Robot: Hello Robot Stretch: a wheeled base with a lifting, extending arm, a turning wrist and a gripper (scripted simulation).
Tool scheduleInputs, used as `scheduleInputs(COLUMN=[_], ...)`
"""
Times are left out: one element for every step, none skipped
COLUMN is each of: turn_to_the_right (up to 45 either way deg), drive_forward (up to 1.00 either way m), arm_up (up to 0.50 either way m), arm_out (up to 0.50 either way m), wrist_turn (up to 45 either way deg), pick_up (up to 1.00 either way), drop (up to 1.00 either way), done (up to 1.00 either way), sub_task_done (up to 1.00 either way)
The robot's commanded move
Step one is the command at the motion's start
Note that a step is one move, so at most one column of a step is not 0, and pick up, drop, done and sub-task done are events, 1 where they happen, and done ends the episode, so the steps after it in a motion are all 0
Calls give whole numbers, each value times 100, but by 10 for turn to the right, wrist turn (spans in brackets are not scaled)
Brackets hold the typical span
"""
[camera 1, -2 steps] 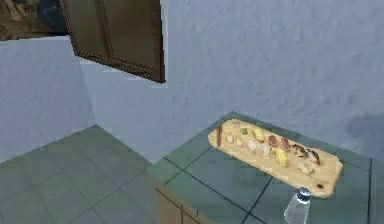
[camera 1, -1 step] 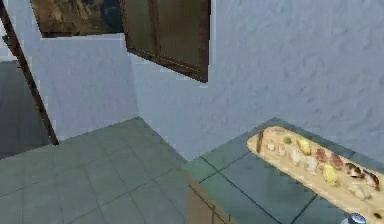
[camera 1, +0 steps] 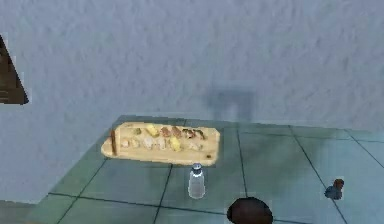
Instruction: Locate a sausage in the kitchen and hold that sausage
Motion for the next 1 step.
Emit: scheduleInputs(turn_to_the_right=[360], drive_forward=[0], arm_up=[0], arm_out=[0], wrist_turn=[0], pick_up=[0], drop=[0], done=[0], sub_task_done=[0])
